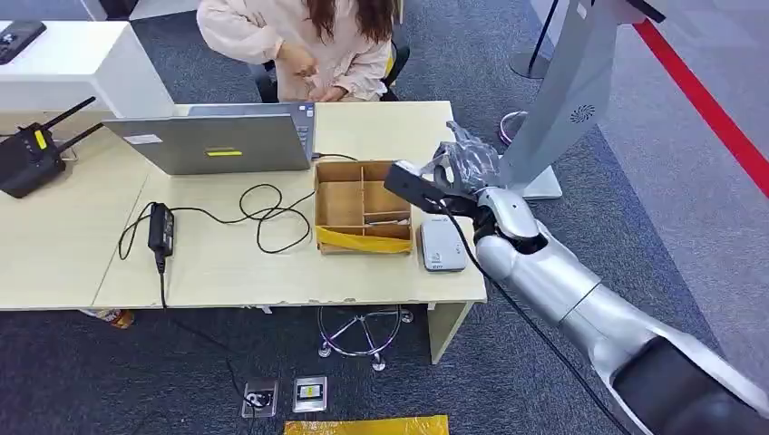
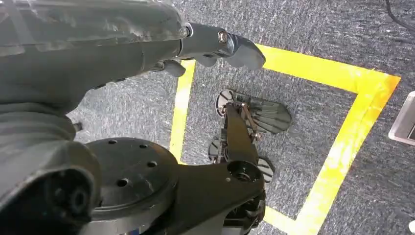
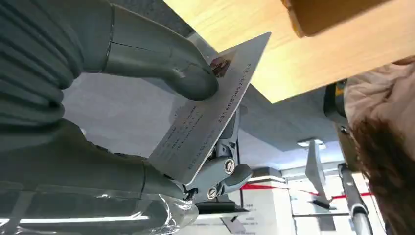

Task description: Pass the card to the sensor for recognition and then transmit it.

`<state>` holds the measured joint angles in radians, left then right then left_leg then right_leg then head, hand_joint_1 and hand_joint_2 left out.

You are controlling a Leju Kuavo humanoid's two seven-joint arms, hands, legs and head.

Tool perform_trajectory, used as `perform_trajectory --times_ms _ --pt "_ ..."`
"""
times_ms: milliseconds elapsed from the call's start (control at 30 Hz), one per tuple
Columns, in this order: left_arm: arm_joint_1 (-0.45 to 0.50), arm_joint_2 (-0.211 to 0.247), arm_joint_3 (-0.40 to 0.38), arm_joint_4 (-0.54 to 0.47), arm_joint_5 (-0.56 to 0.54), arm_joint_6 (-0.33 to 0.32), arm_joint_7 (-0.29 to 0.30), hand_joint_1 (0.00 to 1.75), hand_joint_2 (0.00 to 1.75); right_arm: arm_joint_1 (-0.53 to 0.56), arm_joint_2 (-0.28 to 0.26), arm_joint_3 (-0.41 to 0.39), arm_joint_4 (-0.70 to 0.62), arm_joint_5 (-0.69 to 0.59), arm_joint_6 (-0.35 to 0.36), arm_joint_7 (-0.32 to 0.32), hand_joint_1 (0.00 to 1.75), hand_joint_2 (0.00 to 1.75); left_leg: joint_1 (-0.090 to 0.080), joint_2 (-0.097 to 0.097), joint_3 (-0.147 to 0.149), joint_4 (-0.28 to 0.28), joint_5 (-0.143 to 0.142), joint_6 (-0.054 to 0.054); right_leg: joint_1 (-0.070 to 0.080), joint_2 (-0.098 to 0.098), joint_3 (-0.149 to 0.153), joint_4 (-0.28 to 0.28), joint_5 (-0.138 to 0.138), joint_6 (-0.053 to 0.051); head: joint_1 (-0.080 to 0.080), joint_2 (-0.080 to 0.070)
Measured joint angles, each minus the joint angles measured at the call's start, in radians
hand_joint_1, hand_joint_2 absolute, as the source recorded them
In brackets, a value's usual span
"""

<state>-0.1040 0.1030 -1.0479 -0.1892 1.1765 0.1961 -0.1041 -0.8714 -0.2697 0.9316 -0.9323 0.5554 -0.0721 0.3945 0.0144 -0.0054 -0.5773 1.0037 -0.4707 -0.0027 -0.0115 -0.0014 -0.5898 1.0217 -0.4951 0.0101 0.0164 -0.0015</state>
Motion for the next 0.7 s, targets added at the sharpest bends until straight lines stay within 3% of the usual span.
perform_trajectory --times_ms 400,700 --pt "0.0 0.005 -0.009 0.0 0.007 0.002 0.0 0.0 0.0 0.081 -0.025 -0.014 0.011 -0.008 0.01 -0.029 1.75 1.75 0.0 0.001 0.0 0.0 0.0 0.0 0.0 0.001 0.0 0.0 0.0 0.0 0.0 0.0" --pt "0.0 0.006 -0.009 0.0 0.016 0.0 0.003 0.0 0.0 0.081 0.002 -0.012 0.056 -0.014 0.009 -0.074 1.75 1.75 0.0 0.001 0.0 0.0 0.0 0.0 0.0 0.0 0.0 0.0 0.0 0.0 0.0 0.0"
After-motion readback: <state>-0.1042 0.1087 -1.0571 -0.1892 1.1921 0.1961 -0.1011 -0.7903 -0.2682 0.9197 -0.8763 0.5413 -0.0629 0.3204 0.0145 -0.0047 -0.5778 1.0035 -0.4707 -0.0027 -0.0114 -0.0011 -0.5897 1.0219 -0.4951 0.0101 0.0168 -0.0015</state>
